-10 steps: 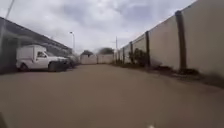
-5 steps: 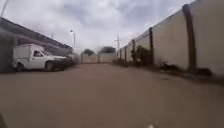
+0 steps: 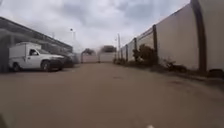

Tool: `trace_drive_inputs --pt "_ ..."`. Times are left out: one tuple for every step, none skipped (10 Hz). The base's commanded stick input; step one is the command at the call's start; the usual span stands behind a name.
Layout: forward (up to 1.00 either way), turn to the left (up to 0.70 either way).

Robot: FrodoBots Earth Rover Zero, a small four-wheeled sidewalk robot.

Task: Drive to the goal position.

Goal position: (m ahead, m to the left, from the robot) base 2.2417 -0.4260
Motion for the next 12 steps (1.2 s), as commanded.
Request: trace_drive_inputs --pt "1.00 0.00" --pt "1.00 0.00" --pt "1.00 0.00" --pt "1.00 0.00" --pt "1.00 0.00" --pt "1.00 0.00" --pt "1.00 0.00" --pt "1.00 0.00" --pt "1.00 0.00" --pt "1.00 0.00" --pt "1.00 0.00" --pt "1.00 0.00"
